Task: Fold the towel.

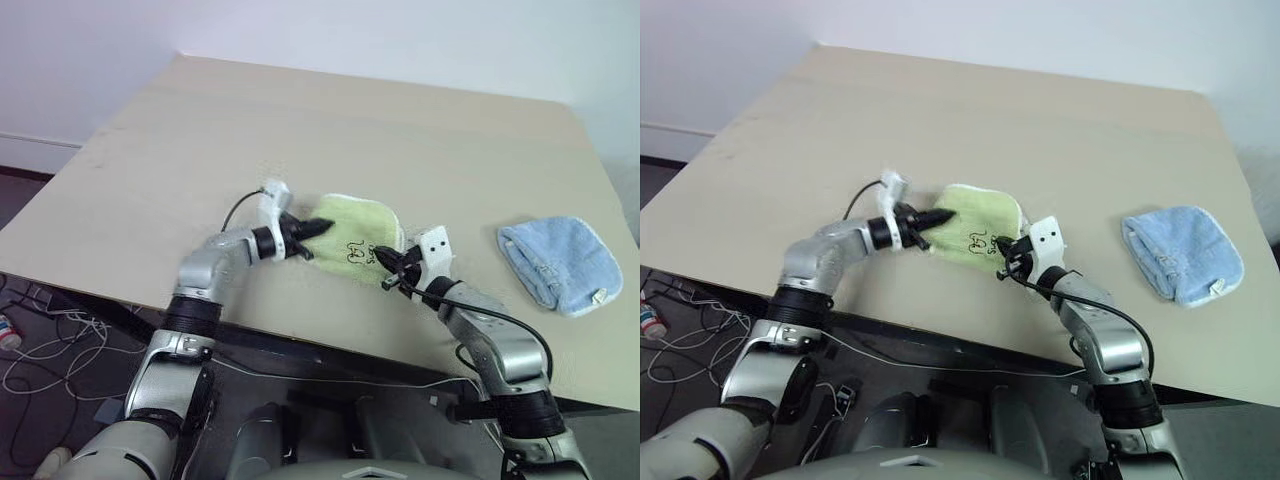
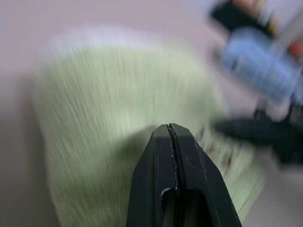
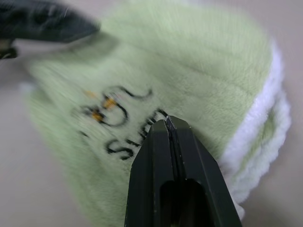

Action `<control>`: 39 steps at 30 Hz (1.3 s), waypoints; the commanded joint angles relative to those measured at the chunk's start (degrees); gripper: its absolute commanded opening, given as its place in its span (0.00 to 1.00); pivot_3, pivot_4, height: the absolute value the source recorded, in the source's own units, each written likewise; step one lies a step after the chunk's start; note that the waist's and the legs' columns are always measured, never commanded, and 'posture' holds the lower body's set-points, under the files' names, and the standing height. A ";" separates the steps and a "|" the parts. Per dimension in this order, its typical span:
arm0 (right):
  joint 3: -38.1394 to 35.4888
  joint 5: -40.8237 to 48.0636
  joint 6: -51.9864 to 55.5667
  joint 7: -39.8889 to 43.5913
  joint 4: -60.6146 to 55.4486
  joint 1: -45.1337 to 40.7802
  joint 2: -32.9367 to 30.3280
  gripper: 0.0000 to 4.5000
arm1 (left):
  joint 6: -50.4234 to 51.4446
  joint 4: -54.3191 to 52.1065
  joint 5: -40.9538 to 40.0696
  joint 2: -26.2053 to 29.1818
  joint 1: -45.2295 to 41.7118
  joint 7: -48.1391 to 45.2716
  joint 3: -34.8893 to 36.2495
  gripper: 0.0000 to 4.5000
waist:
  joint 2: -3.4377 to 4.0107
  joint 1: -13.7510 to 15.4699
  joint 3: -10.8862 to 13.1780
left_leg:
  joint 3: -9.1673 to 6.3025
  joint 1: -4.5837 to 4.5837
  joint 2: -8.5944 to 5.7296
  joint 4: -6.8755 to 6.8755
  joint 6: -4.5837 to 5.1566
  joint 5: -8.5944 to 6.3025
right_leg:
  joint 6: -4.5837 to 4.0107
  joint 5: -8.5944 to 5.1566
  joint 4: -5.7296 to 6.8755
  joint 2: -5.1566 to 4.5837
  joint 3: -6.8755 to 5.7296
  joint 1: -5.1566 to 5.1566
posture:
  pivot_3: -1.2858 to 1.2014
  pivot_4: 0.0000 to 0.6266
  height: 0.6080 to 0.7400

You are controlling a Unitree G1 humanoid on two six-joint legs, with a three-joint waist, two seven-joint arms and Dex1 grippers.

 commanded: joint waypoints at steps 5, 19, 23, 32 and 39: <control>-6.89 3.27 0.22 1.53 -10.69 2.87 -4.74 0.00 | 16.91 4.18 -8.92 3.41 -2.09 9.79 13.41 0.28 | -0.01 0.04 -0.01 | -0.02 0.08 0.02 0.17 0.00 -0.01 | 0.01 0.00 0.07 0.01 -0.04 0.13 | 0.52 0.24 0.86; -7.51 1.73 -0.72 0.44 -8.55 2.83 -4.21 0.00 | 32.41 7.20 -11.53 -3.33 -3.18 13.06 12.33 0.99 | 0.03 0.50 -0.04 | -0.02 0.12 -0.03 0.29 -0.22 0.10 | 0.01 0.00 0.13 -0.02 -0.06 0.23 | 0.52 0.24 0.86; -7.40 1.52 -0.86 0.10 -8.63 2.88 -3.82 0.00 | 36.02 4.43 -11.48 -5.35 -2.95 12.15 8.47 0.99 | 0.03 0.47 -0.04 | -0.03 0.09 -0.07 0.31 -0.24 0.11 | 0.01 0.00 0.12 -0.05 -0.06 0.23 | 0.52 0.24 0.86; -7.60 1.71 -0.63 -1.15 -10.34 4.03 -3.35 0.00 | 35.41 9.29 -9.30 -6.67 -4.69 13.80 9.11 0.78 | 0.04 0.38 -0.06 | -0.04 0.11 -0.06 0.31 -0.05 0.00 | 0.01 0.00 0.13 -0.04 -0.05 0.24 | 0.52 0.24 0.86; -7.44 2.00 -0.35 -1.57 -10.55 3.75 -3.49 0.00 | 33.91 10.33 -9.82 -7.25 -4.89 15.08 11.54 0.24 | 0.05 0.33 -0.06 | -0.04 0.11 -0.05 0.33 -0.04 0.00 | 0.01 0.00 0.15 -0.04 -0.05 0.23 | 0.52 0.24 0.86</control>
